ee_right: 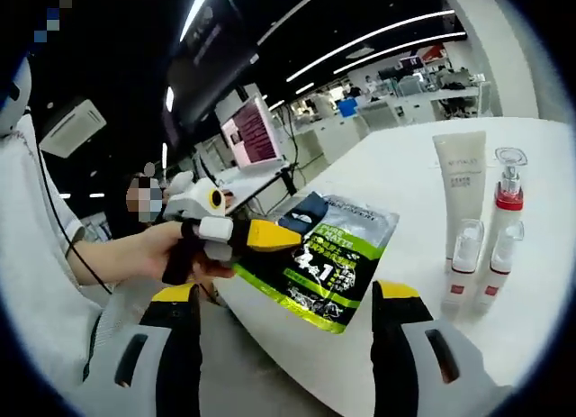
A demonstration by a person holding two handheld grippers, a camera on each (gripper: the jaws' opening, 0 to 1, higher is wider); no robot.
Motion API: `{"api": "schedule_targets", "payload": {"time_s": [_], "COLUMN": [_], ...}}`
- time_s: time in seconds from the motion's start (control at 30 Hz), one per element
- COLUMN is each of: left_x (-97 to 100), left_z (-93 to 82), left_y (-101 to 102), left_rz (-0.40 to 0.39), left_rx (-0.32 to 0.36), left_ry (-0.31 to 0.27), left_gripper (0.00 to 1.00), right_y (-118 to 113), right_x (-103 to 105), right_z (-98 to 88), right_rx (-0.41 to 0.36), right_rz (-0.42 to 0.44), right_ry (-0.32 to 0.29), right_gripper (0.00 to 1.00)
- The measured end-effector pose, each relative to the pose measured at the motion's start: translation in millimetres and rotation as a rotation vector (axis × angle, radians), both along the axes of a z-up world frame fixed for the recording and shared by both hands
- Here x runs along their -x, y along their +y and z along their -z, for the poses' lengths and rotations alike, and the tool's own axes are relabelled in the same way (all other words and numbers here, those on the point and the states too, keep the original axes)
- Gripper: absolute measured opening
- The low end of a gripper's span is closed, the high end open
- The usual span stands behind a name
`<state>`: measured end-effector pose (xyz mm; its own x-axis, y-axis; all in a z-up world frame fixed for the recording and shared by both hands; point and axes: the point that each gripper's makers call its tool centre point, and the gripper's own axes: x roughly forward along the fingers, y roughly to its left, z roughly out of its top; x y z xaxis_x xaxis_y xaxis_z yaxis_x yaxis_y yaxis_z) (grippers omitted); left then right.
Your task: Arrange the skincare products in the storage area until every visible bottle or jar stands upright without overlapping.
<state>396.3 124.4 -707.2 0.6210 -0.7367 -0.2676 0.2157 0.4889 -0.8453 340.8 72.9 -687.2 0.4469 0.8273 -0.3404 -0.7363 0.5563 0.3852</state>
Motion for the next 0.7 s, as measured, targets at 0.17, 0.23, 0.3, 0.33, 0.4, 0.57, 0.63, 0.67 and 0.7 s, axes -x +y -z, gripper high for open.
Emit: {"api": "schedule_targets", "payload": {"time_s": [0.17, 0.23, 0.3, 0.33, 0.4, 0.57, 0.63, 0.67, 0.7], "left_x": [-9.1, -13.6, -18.1, -20.3, -24.2, -36.0, -40.0, -43.1, -44.8], "left_z": [16.1, 22.4, 28.0, 31.4, 35.6, 48.2, 54.1, 58.7, 61.0], "left_y": [-12.3, -16.6, -20.7, -22.9, -25.3, -27.8, -28.7, -28.2, -28.3], "left_rz": [0.026, 0.031, 0.036, 0.041, 0.042, 0.034, 0.034, 0.031, 0.031], "left_rx": [-0.018, -0.028, -0.04, -0.049, -0.06, -0.084, -0.093, -0.101, -0.105], "left_ry": [0.031, 0.038, 0.042, 0.047, 0.049, 0.05, 0.057, 0.063, 0.065], "left_gripper": [0.0, 0.0, 0.0, 0.0, 0.0, 0.0, 0.0, 0.0, 0.0], "right_y": [-12.2, -16.5, -19.6, -21.6, -26.8, -40.8, -46.6, -50.2, -52.4], "right_x": [-1.4, -1.5, -1.4, -1.4, -2.2, -7.3, -9.7, -11.0, -11.9], "right_z": [-1.9, -2.7, -2.2, -1.5, -0.2, 2.7, 5.4, 6.5, 6.6], "right_rx": [-0.008, -0.001, 0.007, 0.014, 0.026, 0.036, 0.046, 0.051, 0.053], "right_rz": [0.037, 0.042, 0.042, 0.044, 0.055, 0.095, 0.106, 0.114, 0.119], "right_ry": [0.002, -0.004, -0.005, -0.005, -0.005, 0.002, 0.007, 0.011, 0.012], "right_gripper": [0.83, 0.84, 0.86, 0.86, 0.87, 0.91, 0.93, 0.93, 0.94]}}
